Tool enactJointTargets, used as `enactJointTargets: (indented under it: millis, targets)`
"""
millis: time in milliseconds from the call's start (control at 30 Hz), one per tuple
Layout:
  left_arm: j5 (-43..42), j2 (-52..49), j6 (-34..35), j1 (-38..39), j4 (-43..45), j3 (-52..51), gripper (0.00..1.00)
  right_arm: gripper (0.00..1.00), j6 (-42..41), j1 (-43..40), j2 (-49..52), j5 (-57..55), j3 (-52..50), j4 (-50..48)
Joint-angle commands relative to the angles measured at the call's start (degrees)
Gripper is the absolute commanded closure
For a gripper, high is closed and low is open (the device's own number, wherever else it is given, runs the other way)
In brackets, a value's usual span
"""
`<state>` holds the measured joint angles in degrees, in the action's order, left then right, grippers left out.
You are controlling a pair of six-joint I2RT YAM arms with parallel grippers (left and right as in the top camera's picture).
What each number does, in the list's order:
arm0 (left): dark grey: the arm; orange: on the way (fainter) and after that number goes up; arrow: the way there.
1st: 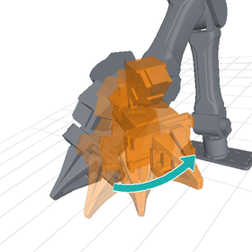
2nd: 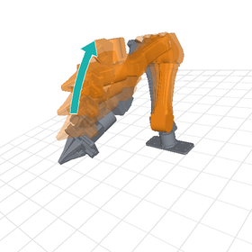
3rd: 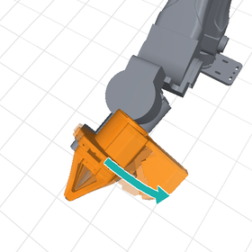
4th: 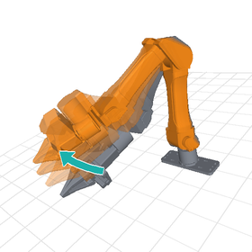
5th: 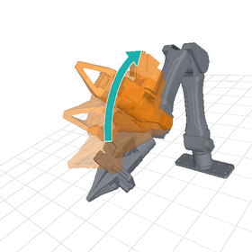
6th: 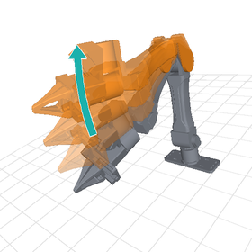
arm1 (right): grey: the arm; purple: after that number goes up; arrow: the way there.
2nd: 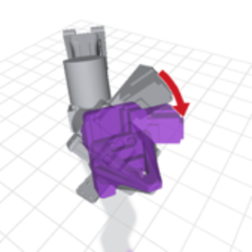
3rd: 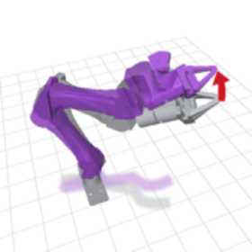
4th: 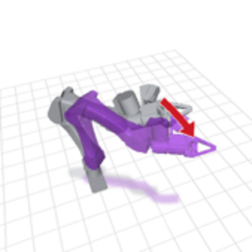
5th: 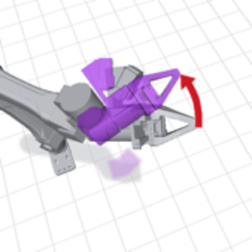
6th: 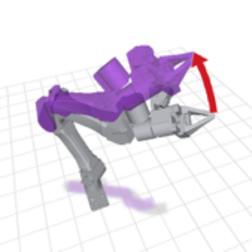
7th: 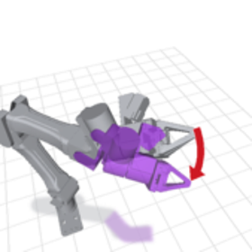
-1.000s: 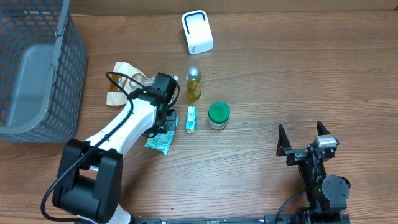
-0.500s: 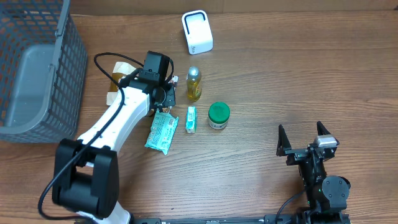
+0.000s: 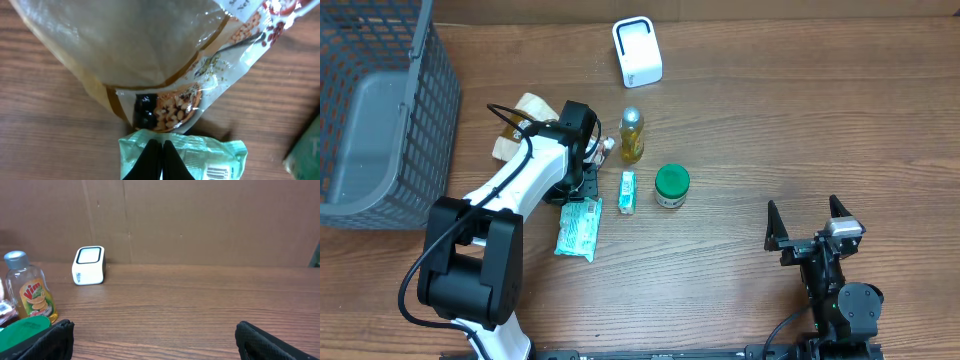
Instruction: Scan the item barcode
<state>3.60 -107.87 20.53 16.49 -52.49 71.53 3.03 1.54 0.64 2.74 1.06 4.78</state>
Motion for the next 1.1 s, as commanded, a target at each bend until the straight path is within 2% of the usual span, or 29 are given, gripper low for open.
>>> enactJointTargets:
  millis: [0,133,300,600,700,800,900,967,1033,1067]
  targets:
    - [-0.68,0.11,-0.90,-0.87,-1.77,4.66,0.96,0.00,0.04,0.28,-0.26,-0.13,-0.61,-0.13]
    - [-0.68,0.11,1.46,-2.60,-1.11,7.74,0.96,0.00,0.04,0.28,-0.26,-0.15,-0.61,-0.13]
    - [-0.66,-0.07,1.81,-3.91,3.48,7.63,0.91,0.00,0.04,0.28,-0.26,-0.13,-0.61,-0.13]
    - [0.04,-1.11,3.93,-5.03,4.15,6.40,0.92,0.00,0.04,0.28,-0.26,-0.13,-0.61,-0.13]
    - [0.90,-2.60,5.73,-5.68,4.52,6.40,0.90,0.00,0.04,0.28,-0.26,-0.13,-0.61,-0.13]
    - [1.05,-4.42,7.15,-6.40,4.52,6.40,0.68,0.00,0.04,0.28,-0.26,-0.13,-0.61,-0.13]
    - [0.85,-6.14,8.94,-7.15,4.57,6.40,0.60,0.00,0.04,0.28,-0.26,-0.13,-0.61,-0.13]
    - [0.87,-6.84,11.21,-7.85,4.68,6.40,0.50,0.00,0.04,0.28,-0.26,-0.13,-0.61,-0.13]
    - [0.79,-7.10,13.55,-8.66,4.68,6.40,0.47,0.00,0.04,0.28,-0.26,-0.13,-0.61,-0.13]
    - [0.81,-7.10,14.29,-8.96,4.68,6.40,0.48,0.00,0.04,0.28,-0.26,-0.13,-0.61,-0.13]
